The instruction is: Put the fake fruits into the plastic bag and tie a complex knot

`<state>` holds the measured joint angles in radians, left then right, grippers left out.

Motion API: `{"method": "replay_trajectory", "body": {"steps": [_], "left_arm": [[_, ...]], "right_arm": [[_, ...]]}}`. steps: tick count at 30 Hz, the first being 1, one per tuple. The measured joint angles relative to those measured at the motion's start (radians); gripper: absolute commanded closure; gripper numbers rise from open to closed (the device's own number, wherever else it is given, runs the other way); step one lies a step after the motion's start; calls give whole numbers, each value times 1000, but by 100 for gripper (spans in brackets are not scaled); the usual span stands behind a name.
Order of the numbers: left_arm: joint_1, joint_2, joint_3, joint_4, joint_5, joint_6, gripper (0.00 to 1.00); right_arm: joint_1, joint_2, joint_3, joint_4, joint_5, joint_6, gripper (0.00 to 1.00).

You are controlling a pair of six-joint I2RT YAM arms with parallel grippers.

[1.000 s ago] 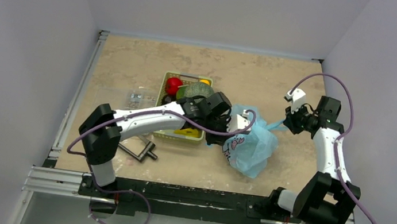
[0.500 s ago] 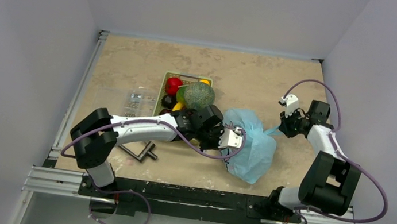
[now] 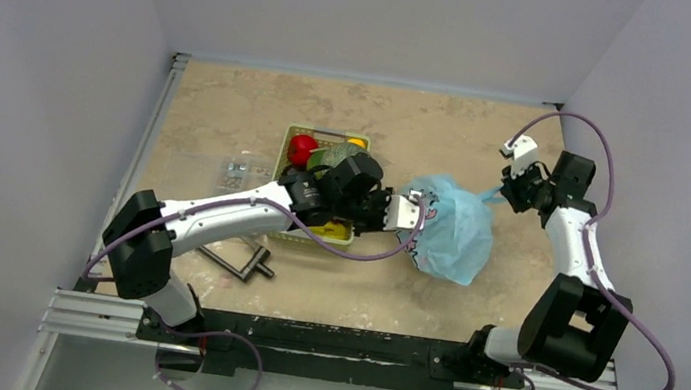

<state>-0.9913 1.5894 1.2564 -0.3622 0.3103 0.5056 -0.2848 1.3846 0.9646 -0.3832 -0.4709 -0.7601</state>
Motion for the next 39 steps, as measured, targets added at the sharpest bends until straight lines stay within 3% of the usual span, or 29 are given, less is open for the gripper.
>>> {"method": "replay_trajectory", "body": {"steps": [11,21,27,38,39], "left_arm": [[-7,33,-168,63,-7,66,100],[-45,16,-159,125,-56,130,100],[-90,27,-193,146,-88,143,100],[-101,76,-143,32,-95,133,100],[-96,76,-141,23,-97,133,92]], "right_arm": [[-3,91,-64,11,3,-14,100],[-10,119,78,-27,4,-15,100],[-14,125,28,-26,9,-32,100],[-47,53,68,-204,-31,-50,100],[-48,52,84,-228,-46,-55,100]]}}
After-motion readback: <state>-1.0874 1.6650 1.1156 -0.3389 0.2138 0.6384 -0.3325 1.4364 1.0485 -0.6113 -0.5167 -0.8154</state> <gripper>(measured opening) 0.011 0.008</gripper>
